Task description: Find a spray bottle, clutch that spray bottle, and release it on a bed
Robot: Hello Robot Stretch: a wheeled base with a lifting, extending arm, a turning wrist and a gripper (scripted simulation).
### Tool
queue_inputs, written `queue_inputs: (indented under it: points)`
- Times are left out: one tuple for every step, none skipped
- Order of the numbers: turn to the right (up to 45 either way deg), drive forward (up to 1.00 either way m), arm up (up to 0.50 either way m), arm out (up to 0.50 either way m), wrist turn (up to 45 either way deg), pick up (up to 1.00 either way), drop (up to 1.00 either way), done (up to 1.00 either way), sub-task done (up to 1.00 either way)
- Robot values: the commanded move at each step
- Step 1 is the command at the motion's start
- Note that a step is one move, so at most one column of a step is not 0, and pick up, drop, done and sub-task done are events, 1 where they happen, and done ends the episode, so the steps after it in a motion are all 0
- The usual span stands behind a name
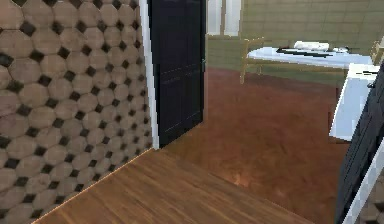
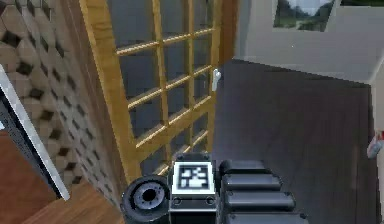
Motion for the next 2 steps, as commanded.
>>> queue_inputs:
  points:
    - [0.0, 0.25, 0.00, 0.00, 0.0, 0.00, 0.00, 0.00, 0.00]
    - [24.0, 0.00, 0.00, 0.00, 0.0, 0.00, 0.00, 0.00, 0.00]
